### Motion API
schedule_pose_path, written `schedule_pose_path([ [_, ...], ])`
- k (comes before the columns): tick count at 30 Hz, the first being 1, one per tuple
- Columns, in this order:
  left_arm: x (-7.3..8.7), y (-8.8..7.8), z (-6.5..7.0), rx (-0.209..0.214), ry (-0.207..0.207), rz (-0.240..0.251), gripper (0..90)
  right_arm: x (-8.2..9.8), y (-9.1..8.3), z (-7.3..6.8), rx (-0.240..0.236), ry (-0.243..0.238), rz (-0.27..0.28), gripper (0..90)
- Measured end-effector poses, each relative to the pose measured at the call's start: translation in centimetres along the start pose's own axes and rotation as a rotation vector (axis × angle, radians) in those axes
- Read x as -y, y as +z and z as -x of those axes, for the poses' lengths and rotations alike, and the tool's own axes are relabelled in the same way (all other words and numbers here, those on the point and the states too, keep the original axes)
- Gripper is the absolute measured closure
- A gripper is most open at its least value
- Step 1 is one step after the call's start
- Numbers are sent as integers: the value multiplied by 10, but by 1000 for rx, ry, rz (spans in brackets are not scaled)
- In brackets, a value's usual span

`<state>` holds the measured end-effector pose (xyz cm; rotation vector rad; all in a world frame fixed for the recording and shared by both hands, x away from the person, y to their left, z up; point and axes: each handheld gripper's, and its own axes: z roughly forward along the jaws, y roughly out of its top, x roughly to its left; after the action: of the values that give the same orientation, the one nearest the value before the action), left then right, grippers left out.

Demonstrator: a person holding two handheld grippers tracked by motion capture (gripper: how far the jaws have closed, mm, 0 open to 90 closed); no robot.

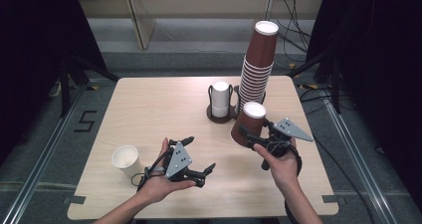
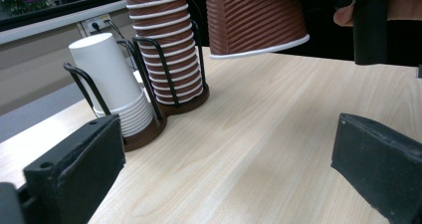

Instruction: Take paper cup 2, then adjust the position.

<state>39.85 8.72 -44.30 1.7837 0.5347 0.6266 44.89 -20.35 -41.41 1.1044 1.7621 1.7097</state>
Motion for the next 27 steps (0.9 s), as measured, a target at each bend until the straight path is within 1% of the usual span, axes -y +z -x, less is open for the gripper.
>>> schedule_pose_path([
  [1,1,0,0,-1,1,-1,0,2,2,-1,-14,12,12,191],
  [2,2,1,1,-3,-1,7,0,3,2,-2,-11,10,-7,191],
  [3,2,1,1,-4,-1,2,0,5,2,-2,-3,-6,-5,191],
  [4,3,2,2,1,1,2,0,6,2,-3,-17,6,7,191],
  [5,3,3,3,5,-2,6,0,7,2,-4,-19,16,-4,191],
  [6,3,3,3,4,4,-4,0,8,1,-3,-19,13,5,191],
  [7,3,3,4,6,4,-3,0,8,0,-4,-8,23,-11,191],
  [8,3,4,4,9,5,-3,0,10,0,-4,-21,24,1,191],
  [9,3,4,4,10,2,0,0,10,0,-5,-11,19,-6,191],
  [11,3,4,5,11,-3,6,0,13,0,-8,-23,48,-14,191],
  [12,4,4,4,11,-8,9,0,13,0,-8,-17,33,-21,191],
  [13,5,4,5,13,-10,9,0,15,3,-8,-28,24,-4,190],
  [15,7,5,5,19,-15,15,0,16,5,-11,-38,41,-13,189],
  [16,8,5,5,21,-16,9,0,17,6,-12,-39,52,-16,189],
  [17,10,6,5,23,-21,11,0,18,7,-12,-42,45,-18,189],
  [18,11,7,5,26,-22,3,0,19,8,-13,-42,56,-23,188],
  [19,12,8,4,28,-18,-1,0,19,10,-14,-44,56,-15,188],
  [20,13,9,4,28,-19,-3,0,20,10,-15,-45,63,-23,188],
  [21,13,10,4,30,-23,-3,0,22,11,-16,-59,74,-27,188],
  [22,14,12,5,33,-28,6,0,23,12,-16,-59,64,-26,187],
  [23,14,12,5,35,-27,0,0,24,11,-19,-51,100,-34,187],
  [24,15,14,6,40,-28,6,0,25,11,-18,-58,90,-36,186],
  [25,15,14,7,46,-27,-1,0,27,11,-17,-51,79,-34,186],
  [27,15,16,10,58,-22,-3,0,29,11,-19,-58,114,-41,186],
])
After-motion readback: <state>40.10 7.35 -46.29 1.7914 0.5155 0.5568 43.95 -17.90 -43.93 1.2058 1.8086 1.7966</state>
